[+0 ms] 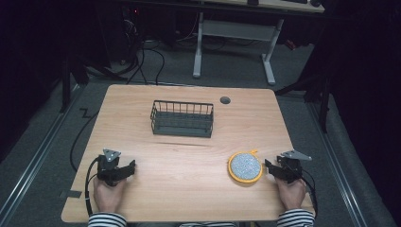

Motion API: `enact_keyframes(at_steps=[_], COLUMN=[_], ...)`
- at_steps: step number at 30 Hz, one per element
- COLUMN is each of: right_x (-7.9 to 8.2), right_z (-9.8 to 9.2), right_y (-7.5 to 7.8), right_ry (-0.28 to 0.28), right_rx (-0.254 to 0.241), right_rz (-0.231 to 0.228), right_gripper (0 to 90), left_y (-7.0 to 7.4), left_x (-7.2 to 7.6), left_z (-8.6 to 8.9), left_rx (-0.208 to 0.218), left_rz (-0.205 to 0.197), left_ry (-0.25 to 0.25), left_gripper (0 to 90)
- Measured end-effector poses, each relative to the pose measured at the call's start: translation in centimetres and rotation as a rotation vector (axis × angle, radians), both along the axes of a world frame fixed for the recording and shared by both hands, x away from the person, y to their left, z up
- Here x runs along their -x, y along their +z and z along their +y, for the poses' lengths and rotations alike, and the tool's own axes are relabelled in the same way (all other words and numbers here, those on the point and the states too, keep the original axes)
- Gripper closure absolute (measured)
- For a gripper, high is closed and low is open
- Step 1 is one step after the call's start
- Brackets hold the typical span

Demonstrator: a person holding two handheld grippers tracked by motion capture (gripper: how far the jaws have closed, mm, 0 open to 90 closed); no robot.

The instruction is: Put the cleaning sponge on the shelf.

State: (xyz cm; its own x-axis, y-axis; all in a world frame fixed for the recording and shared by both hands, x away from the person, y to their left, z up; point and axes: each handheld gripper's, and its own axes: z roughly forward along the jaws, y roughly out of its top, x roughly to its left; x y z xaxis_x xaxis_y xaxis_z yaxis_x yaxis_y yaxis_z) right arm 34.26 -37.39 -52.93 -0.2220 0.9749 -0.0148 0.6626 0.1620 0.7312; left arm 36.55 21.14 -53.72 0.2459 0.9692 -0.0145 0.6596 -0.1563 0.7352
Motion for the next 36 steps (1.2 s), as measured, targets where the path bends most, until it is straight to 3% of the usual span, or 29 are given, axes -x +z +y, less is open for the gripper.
enact_keyframes(at_steps=[21, 22, 28, 36], right_x=[-0.1, 0.0, 0.0, 0.9], right_z=[-0.2, -0.2, -0.6, -0.8], right_y=[0.0, 0.1, 0.4, 2.4], right_ry=[0.026, 0.021, 0.02, 0.029], right_rx=[-0.003, -0.002, -0.023, -0.028], right_rz=[0.0, 0.003, 0.003, -0.047], right_gripper=[46.4, 52.3, 53.2, 56.1], left_y=[0.0, 0.0, 0.1, 1.0], left_x=[-0.1, -0.1, -0.2, -0.5], left_z=[0.0, 0.0, 0.0, -0.6], left_rx=[0.001, 0.0, 0.002, 0.032], left_rz=[0.006, 0.006, 0.013, 0.013], left_ry=[-0.019, -0.019, -0.015, -0.057], left_gripper=[19.1, 19.2, 19.9, 19.0])
